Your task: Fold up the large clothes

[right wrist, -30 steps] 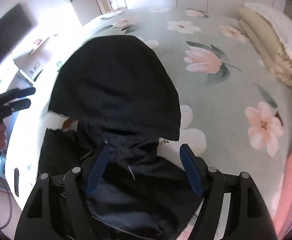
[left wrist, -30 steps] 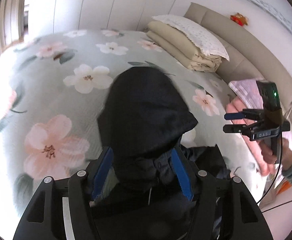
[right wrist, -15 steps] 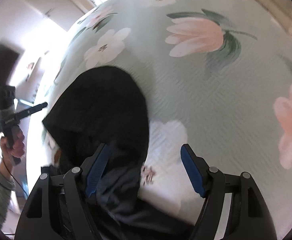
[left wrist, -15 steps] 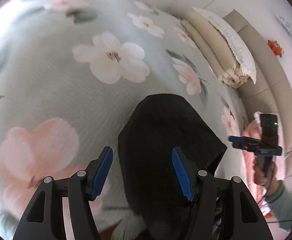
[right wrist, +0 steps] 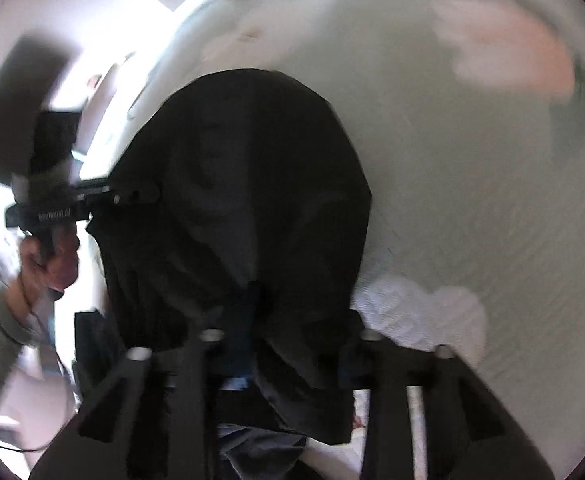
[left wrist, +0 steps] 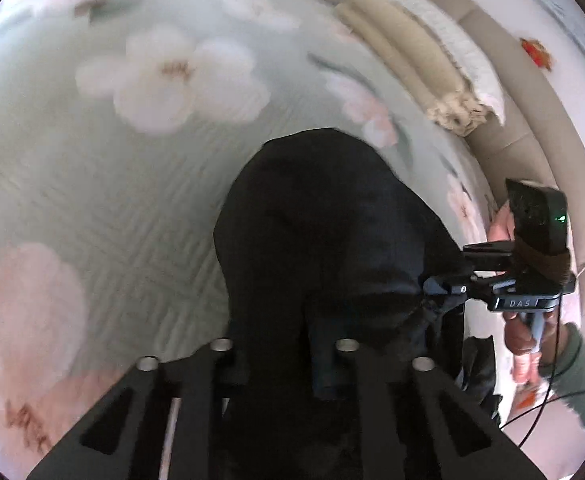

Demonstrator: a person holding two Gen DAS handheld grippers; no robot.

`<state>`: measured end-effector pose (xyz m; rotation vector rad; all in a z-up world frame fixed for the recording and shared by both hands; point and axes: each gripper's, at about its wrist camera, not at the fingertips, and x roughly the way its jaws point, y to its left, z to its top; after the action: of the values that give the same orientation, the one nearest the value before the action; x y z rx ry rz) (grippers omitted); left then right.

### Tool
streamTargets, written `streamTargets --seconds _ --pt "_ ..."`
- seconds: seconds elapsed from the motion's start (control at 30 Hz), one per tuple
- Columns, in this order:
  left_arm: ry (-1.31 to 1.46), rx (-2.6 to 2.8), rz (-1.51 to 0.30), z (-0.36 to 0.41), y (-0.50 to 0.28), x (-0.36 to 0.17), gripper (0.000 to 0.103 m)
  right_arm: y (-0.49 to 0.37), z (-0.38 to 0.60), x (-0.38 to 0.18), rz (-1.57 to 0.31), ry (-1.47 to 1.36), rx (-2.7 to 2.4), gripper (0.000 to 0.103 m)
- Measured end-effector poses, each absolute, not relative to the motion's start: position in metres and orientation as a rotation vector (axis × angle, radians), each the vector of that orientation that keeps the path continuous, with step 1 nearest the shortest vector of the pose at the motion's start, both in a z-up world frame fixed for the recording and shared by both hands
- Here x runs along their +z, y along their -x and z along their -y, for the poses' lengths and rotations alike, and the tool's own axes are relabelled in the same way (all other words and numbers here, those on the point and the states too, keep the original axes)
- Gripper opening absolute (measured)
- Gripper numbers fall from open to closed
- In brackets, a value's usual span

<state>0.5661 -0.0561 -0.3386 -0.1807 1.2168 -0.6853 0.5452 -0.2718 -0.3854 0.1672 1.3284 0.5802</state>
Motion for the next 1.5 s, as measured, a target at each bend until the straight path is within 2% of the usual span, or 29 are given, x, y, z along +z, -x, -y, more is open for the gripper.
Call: streamTargets --seconds 0.03,0.3,0.5,0.7,0.87,1.0,1.23,1.37,1.5 --pt "0.170 -0.687 -1.176 0.054 -0.554 -0.323 0.014 -0.539 0.267 -0.375 -1.303 -0.146 0.579 0.018" --pt "0.097 -0.779 -0.975 0.037 -0.427 -0.198 0.012 -0.433 0.245 -0.255 -1.063 0.038 0.532 0.017" --pt "-0.006 -0.814 -0.973 0.031 -0.322 -0.156 0.012 -0.331 0.240 -0.202 -0.987 0.115 0.455 0.016" --pt "-0.091 -0.797 -1.124 0.016 -0.236 -0.172 0.015 -0.235 0.235 -0.195 -1.015 0.191 0.417 0.016" --pt "-0.156 -0.756 -1.203 0.006 -0.210 -0.180 0.017 -0.196 0.228 -0.247 -1.108 0.295 0.363 0.016" --pt "-0.180 -0.757 -1.144 0.018 -0.220 -0.162 0.017 -0.184 0.249 -0.272 -1.186 0.239 0.306 0.016" --pt "-0.102 -0.833 -0.990 0.063 -0.266 -0.129 0.020 -0.160 0.285 -0.262 -1.217 0.145 0.263 0.019" --pt "-0.093 -0.896 -1.070 0.092 -0.263 -0.164 0.020 -0.153 0.290 -0.254 -1.229 0.064 0.294 0.026" --pt "0.014 -0.898 -1.239 0.100 -0.225 -0.229 0.020 -0.157 0.282 -0.240 -1.194 -0.025 0.356 0.026"
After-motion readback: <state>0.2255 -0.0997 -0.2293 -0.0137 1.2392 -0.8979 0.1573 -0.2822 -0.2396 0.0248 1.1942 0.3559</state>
